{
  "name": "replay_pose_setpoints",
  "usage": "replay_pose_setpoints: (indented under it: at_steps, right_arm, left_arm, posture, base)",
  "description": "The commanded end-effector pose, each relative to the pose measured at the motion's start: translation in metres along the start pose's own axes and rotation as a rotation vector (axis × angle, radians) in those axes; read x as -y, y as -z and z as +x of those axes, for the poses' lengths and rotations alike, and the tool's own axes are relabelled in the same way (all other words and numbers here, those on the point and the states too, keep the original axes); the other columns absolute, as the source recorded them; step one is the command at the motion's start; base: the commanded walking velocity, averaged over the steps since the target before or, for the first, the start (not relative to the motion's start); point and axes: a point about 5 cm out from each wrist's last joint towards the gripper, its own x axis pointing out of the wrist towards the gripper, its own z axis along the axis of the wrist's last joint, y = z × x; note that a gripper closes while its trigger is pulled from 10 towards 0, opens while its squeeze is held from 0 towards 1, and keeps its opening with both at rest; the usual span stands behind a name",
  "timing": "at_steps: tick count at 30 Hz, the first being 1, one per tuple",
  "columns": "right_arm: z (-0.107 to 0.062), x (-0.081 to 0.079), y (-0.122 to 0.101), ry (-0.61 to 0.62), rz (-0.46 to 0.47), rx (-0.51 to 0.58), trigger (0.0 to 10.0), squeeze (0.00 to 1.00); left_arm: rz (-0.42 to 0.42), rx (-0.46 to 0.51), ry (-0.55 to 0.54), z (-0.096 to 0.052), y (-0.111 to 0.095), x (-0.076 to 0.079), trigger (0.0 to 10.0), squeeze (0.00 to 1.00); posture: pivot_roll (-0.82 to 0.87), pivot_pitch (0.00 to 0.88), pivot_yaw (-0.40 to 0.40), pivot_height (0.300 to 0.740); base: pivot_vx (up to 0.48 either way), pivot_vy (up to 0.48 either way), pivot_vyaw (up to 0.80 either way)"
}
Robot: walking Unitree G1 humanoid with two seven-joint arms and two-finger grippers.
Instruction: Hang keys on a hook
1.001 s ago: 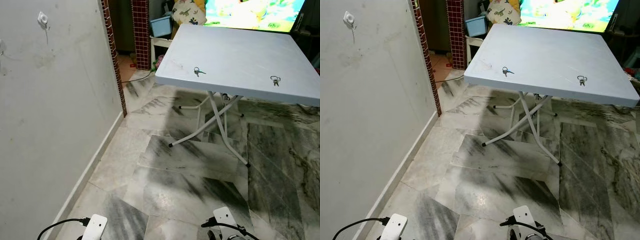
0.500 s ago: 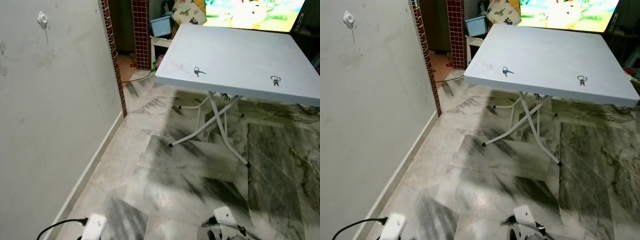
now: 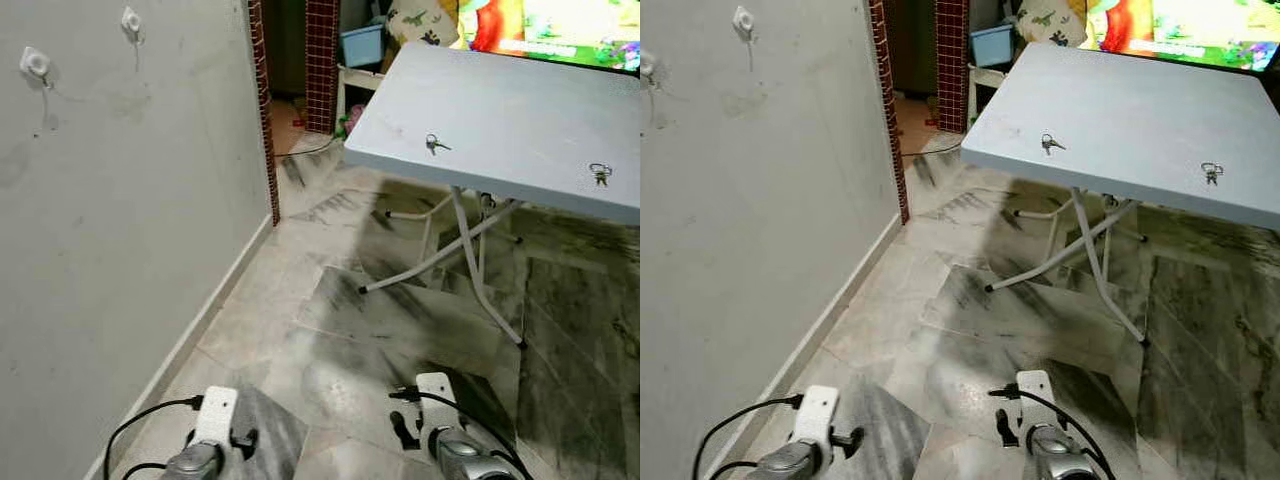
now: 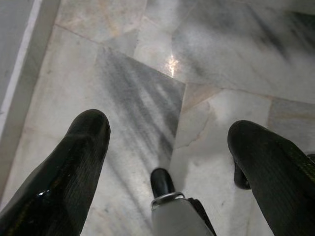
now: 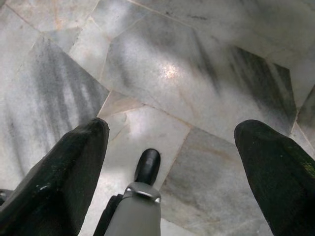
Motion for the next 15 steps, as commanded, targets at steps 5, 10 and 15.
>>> replay_pose_setpoints:
  at_steps: [5,10,15]
  right_arm:
    - [-0.002,0.009,0.007,0.033,-0.013,-0.040,10.0,0.00]
    - [-0.003,0.012,0.011,0.035,-0.025,-0.050,10.0,0.00]
    - [-0.004,0.014,0.016,0.035,-0.057,-0.066,10.0,0.00]
  left_arm:
    - [0.043,-0.014,0.013,0.000,-0.001,-0.001,10.0,0.00]
    - [0.047,-0.029,0.027,0.000,0.003,-0.001,10.0,0.00]
    - [0.037,-0.032,0.043,-0.001,0.003,-0.001,10.0,0.00]
  posture:
    - [0.05,0.000,0.006,0.740]
    - [0.03,0.000,0.011,0.740]
    - [0.03,0.000,0.012,0.740]
  base:
    - [0.000,0.000,-0.20]
    - [0.000,0.000,-0.61]
    - [0.000,0.000,-0.61]
